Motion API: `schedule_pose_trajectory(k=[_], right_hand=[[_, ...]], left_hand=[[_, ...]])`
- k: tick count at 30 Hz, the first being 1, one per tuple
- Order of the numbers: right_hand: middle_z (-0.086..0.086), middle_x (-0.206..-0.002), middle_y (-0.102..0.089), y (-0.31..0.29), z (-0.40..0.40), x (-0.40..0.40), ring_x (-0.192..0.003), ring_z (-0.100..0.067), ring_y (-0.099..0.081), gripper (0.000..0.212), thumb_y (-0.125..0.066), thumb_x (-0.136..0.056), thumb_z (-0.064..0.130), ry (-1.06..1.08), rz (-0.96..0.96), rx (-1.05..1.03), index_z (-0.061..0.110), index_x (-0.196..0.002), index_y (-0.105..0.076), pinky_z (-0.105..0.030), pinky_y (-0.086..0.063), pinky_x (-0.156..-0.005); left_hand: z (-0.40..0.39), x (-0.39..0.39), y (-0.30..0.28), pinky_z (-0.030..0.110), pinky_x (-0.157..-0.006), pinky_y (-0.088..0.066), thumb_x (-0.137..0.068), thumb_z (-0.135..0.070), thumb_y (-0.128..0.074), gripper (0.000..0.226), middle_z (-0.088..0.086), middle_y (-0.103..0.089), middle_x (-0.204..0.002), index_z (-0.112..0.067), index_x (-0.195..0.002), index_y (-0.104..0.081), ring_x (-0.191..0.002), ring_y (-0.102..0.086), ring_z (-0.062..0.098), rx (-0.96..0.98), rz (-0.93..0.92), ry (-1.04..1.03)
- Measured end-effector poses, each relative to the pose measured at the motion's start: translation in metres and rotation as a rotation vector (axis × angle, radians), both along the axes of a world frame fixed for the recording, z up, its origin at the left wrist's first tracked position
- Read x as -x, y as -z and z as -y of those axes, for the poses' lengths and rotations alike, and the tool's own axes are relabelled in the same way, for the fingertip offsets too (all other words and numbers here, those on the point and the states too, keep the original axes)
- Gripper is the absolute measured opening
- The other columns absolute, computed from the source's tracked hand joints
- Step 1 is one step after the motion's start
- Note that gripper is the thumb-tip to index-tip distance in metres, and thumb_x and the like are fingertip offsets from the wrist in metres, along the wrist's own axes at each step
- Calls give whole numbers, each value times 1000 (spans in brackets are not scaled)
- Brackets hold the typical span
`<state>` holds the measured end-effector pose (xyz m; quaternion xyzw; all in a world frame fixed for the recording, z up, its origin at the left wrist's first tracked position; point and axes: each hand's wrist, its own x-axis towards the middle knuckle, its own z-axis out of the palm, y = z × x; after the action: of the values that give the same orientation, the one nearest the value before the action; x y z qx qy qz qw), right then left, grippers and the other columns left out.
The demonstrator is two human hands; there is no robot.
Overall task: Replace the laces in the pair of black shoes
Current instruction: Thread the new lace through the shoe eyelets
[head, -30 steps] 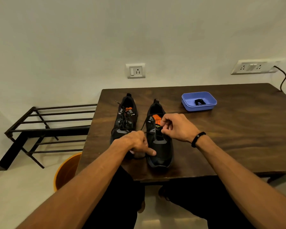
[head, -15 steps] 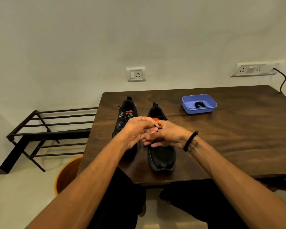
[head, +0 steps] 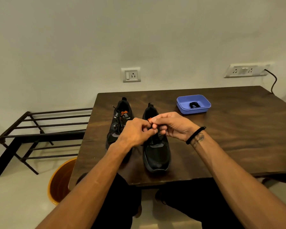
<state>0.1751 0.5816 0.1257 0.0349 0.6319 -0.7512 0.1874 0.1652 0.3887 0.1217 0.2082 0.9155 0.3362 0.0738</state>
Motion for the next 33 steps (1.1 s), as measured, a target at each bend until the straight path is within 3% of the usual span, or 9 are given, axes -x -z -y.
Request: schedule_pose_trajectory(k=[4, 8, 12, 15, 19, 24, 26, 28, 33], right_hand=[[-10, -85, -70, -4, -8, 4, -53, -4, -46, 31, -67, -97, 8, 3, -22, -10, -10, -121, -65, -12, -37, -42], [-8, -84, -68, -8, -34, 7, -55, -6, -44, 24, -67, -97, 9, 176, -68, 50, -6, -115, -68, -14, -36, -45], [-9, -86, -69, -4, -36, 5, -57, -7, -44, 23, -69, -95, 11, 157, -107, -51, -3, -113, -71, -14, -35, -45], [-9, -84, -69, -1, -21, 4, -56, -6, -45, 19, -68, -96, 9, 36, -113, -96, -2, -112, -71, -14, -33, -44], [-12, -86, -68, 3, -11, 5, -55, -7, -46, 27, -71, -95, 8, 19, -122, -128, -8, -117, -68, -13, -35, -43], [-11, -89, -72, 8, -22, 9, -58, -6, -52, 13, -73, -93, 4, 169, -80, -197, 2, -105, -75, -15, -44, -50], [-11, -91, -74, 10, -25, 10, -64, -8, -56, 14, -69, -95, 1, 176, -93, -202, 2, -107, -76, -17, -49, -55], [-12, -94, -76, 8, -23, 9, -69, -10, -61, 20, -64, -97, -3, 109, -105, -228, 1, -113, -75, -19, -52, -61], [-17, -96, -75, 4, -12, 3, -73, -13, -67, 21, -72, -93, 3, -64, -103, -290, -2, -113, -73, -22, -56, -65]], left_hand=[[13, 8, 5, 32, -63, -53, -99, -44, -64, 34, 1, -68, -72, -18, -80, -75, -61, -58, 10, -5, -5, -133], [38, 15, 10, 46, -91, -59, -96, -49, -64, 28, 7, -72, -108, -28, -113, -73, -97, -69, 27, 318, 68, -451], [27, 13, 10, 41, -102, -54, -89, -46, -74, 57, 1, -66, -129, -29, -141, -57, -116, -63, 21, 148, -65, -240], [2, -2, -6, 16, -78, -55, -93, -42, -73, 36, -11, -74, -102, -28, -126, -69, -89, -68, -1, -126, -5, -13], [3, -2, -9, 10, -51, -38, -97, -31, -71, 14, -4, -74, -68, -22, -92, -80, -49, -55, -5, -177, -56, -2], [32, 10, 2, 34, -80, -58, -97, -41, -67, 16, -12, -74, -71, -38, -82, -71, -76, -68, 7, -34, -7, -357], [33, 9, 3, 37, -96, -56, -94, -39, -72, 10, -11, -77, -96, -37, -104, -74, -96, -70, 12, 60, 30, -331], [24, 4, 2, 35, -102, -52, -88, -40, -79, 48, -5, -70, -116, -29, -133, -66, -111, -66, 15, 62, -6, -223], [1, -1, -1, 32, -88, -59, -86, -35, -82, 41, -12, -72, -93, -29, -126, -71, -87, -68, 3, -88, -146, 4]])
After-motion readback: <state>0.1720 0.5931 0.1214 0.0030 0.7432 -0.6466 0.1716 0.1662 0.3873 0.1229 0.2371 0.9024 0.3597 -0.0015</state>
